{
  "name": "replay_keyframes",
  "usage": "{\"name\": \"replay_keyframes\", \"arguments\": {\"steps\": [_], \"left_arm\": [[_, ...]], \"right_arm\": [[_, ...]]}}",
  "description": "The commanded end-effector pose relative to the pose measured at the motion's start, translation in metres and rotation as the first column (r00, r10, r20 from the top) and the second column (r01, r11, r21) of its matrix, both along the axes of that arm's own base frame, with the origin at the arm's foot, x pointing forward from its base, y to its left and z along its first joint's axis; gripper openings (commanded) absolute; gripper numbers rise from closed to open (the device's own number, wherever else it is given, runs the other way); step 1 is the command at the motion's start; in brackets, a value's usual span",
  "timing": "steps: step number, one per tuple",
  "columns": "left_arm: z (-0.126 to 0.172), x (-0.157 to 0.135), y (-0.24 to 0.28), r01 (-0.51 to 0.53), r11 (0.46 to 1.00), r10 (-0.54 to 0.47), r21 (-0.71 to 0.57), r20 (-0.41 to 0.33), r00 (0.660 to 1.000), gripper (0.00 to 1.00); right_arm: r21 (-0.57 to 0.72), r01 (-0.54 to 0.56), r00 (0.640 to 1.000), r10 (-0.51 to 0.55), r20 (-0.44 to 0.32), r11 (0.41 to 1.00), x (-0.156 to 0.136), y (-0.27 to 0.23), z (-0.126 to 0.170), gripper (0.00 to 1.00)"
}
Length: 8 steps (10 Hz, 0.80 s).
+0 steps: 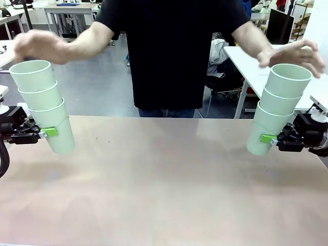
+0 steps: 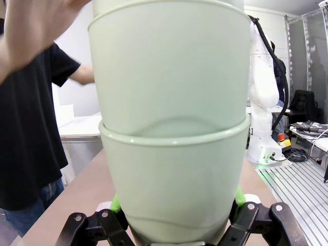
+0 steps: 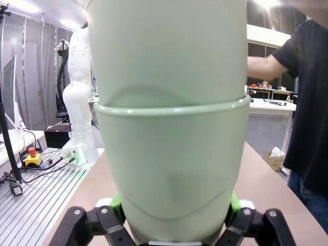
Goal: Stack the cups and store them in the basket.
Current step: Place the stack of Reusable plastic cups into the Pantry Basket.
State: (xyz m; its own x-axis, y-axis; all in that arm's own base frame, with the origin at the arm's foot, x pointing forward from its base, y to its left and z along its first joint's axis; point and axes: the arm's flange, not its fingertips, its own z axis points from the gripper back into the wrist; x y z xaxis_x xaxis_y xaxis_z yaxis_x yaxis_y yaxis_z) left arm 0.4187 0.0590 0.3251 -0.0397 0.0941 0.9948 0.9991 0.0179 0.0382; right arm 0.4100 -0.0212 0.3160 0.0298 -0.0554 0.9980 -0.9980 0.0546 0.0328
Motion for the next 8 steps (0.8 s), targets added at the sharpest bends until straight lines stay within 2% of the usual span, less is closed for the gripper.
{"name": "replay_keyframes", "arguments": {"steps": [1,8], "left_arm": [[0.0044,-0.0011,-0.0001,0.006,1.000,-0.006,-0.006,0.009,1.000,0.87],[0.0044,-0.0011,-0.0001,0.006,1.000,-0.006,-0.006,0.009,1.000,0.87]], "right_arm": [[0.001,0.003,1.000,-0.003,0.017,1.000,0.0002,-0.0002,0.0028,0.85],[0.001,0.003,1.000,-0.003,0.017,1.000,0.0002,-0.0002,0.0028,0.85]]}}
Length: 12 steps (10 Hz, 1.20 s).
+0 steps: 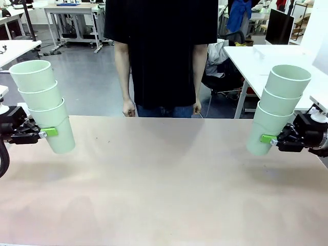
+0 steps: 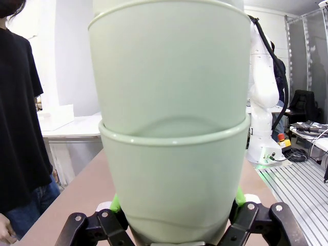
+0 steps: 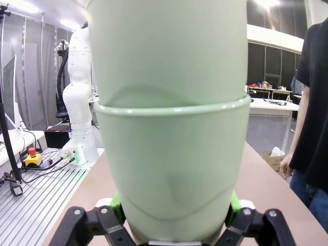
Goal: Stack the cups and store them in the basket.
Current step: Place the stack of Reusable plastic cups into the Pantry Basket.
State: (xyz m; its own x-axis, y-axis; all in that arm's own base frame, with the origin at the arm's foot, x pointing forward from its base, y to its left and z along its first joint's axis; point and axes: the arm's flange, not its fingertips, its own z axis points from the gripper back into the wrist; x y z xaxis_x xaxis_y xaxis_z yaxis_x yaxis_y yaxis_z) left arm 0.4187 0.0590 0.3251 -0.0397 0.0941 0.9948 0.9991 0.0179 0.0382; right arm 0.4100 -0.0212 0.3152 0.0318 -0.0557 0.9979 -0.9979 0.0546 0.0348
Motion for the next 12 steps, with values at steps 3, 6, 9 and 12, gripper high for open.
{"name": "replay_keyframes", "arguments": {"steps": [3,6,9,12], "left_arm": [[0.0044,-0.0011,0.0000,0.006,1.000,-0.006,-0.006,0.009,1.000,0.87],[0.0044,-0.0011,0.0000,0.006,1.000,-0.006,-0.006,0.009,1.000,0.87],[0.0044,-0.0011,0.0000,0.006,1.000,-0.006,-0.006,0.009,1.000,0.87],[0.0044,-0.0011,0.0000,0.006,1.000,-0.006,-0.006,0.009,1.000,0.87]], "right_arm": [[0.000,0.003,1.000,-0.003,0.019,1.000,0.0002,-0.0002,0.0036,0.85],[0.000,0.003,1.000,-0.003,0.019,1.000,0.0002,-0.0002,0.0036,0.85],[0.000,0.003,1.000,-0.003,0.019,1.000,0.0002,-0.0002,0.0036,0.85],[0.000,0.003,1.000,-0.003,0.019,1.000,0.0002,-0.0002,0.0036,0.85]]}}
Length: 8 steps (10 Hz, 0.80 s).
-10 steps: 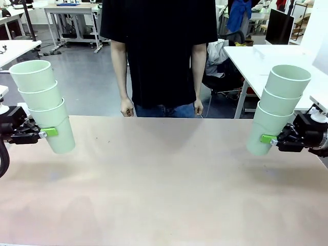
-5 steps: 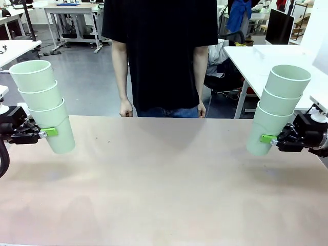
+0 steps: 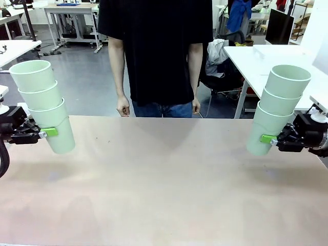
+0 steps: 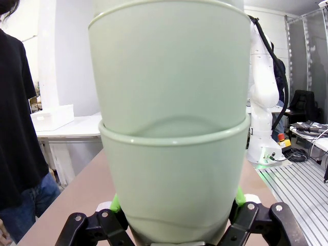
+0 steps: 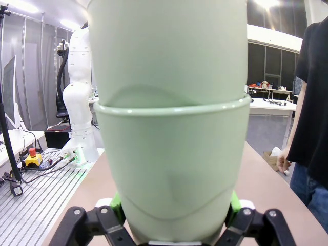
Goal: Stack the cups and store them in the basket.
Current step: Place the stack of Reusable plastic cups into the Pantry Basket.
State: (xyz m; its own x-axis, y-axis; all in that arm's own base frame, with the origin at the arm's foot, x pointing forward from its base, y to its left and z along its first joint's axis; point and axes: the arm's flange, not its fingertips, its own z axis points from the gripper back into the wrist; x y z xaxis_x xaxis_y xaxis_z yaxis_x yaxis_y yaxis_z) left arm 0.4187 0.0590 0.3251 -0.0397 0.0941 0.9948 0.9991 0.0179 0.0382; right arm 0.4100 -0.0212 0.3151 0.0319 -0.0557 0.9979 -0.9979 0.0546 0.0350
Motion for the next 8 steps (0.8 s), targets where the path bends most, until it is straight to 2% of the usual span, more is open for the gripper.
{"name": "replay_keyframes", "arguments": {"steps": [1,8], "left_arm": [[0.0044,-0.0011,0.0000,0.006,1.000,-0.006,-0.006,0.009,1.000,0.87],[0.0044,-0.0011,0.0000,0.006,1.000,-0.006,-0.006,0.009,1.000,0.87]], "right_arm": [[0.000,0.003,1.000,-0.003,0.019,1.000,0.0002,-0.0002,0.0037,0.85],[0.000,0.003,1.000,-0.003,0.019,1.000,0.0002,-0.0002,0.0037,0.85]]}}
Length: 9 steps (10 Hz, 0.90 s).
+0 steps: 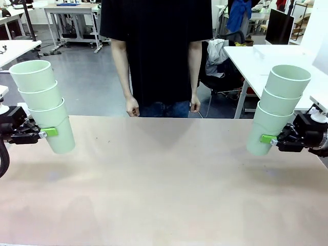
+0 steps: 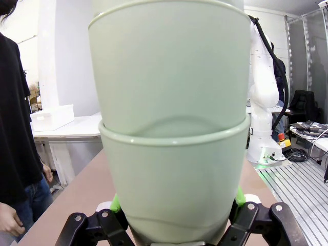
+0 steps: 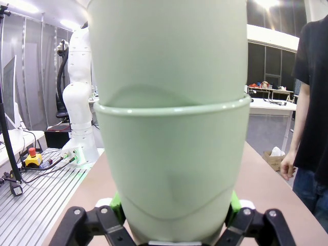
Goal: Stack the cups and store them in the basket.
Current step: Place the stack of Reusable plastic cups into the Pantry Basket.
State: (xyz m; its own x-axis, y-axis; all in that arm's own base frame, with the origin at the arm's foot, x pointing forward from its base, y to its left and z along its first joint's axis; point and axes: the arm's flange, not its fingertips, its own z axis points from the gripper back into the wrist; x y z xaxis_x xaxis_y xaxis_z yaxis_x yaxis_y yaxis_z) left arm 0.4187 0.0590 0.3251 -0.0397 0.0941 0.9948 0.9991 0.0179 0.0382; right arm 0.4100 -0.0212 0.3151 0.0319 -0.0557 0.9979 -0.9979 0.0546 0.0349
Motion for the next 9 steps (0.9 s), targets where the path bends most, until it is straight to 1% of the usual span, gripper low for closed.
{"name": "replay_keyframes", "arguments": {"steps": [1,9], "left_arm": [[0.0044,-0.0011,0.0000,0.006,1.000,-0.006,-0.006,0.009,1.000,0.87],[0.0044,-0.0011,0.0000,0.006,1.000,-0.006,-0.006,0.009,1.000,0.87]], "right_arm": [[0.000,0.003,1.000,-0.003,0.019,1.000,0.0002,-0.0002,0.0037,0.85],[0.000,0.003,1.000,-0.003,0.019,1.000,0.0002,-0.0002,0.0037,0.85]]}}
